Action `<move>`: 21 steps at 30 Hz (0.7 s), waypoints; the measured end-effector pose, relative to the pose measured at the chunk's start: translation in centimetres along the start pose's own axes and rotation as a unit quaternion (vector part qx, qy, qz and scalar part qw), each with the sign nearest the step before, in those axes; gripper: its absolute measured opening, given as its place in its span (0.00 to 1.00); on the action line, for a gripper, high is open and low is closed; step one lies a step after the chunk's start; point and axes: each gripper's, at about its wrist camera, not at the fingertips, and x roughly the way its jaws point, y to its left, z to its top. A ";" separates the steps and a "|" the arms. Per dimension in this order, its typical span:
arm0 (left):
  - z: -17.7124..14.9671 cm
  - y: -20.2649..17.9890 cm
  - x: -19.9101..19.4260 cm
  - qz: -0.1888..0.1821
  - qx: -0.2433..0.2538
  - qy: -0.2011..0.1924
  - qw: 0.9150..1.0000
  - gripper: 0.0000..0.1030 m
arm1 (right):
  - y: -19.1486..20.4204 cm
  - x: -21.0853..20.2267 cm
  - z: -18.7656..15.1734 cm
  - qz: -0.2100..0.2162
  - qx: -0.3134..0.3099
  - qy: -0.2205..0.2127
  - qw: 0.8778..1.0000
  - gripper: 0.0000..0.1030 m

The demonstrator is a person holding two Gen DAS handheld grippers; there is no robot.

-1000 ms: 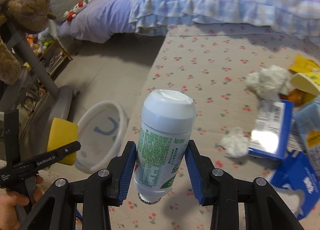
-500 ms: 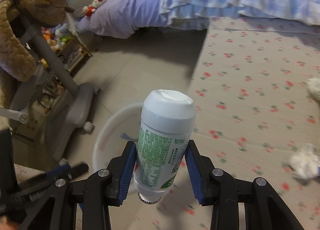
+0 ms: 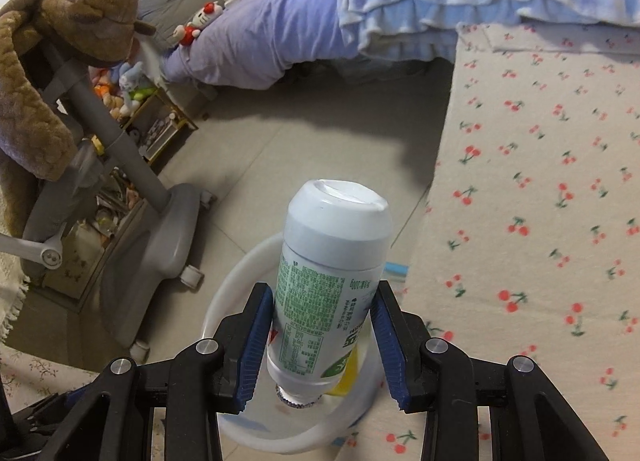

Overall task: Collect trash
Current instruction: 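Drop the white bottle from the right tool into the bin, then grasp the blue milk carton with the right tool while the left tool grasps a tissue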

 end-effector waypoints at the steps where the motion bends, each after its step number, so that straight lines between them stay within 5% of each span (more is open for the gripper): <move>1: 0.0 0.1 0.0 0.001 0.000 -0.001 1.000 0.83 | 0.0 0.1 -0.1 0.002 -0.001 0.000 1.000 0.46; 4: -0.1 0.1 -0.3 0.000 -0.001 -0.003 1.000 0.84 | 0.1 -0.2 -0.1 0.003 -0.002 -0.002 1.000 0.75; 21: -0.3 -7.0 -2.8 -0.053 0.033 -0.008 0.998 0.87 | -5.5 -12.7 -0.4 -0.112 -0.021 -0.052 0.992 0.78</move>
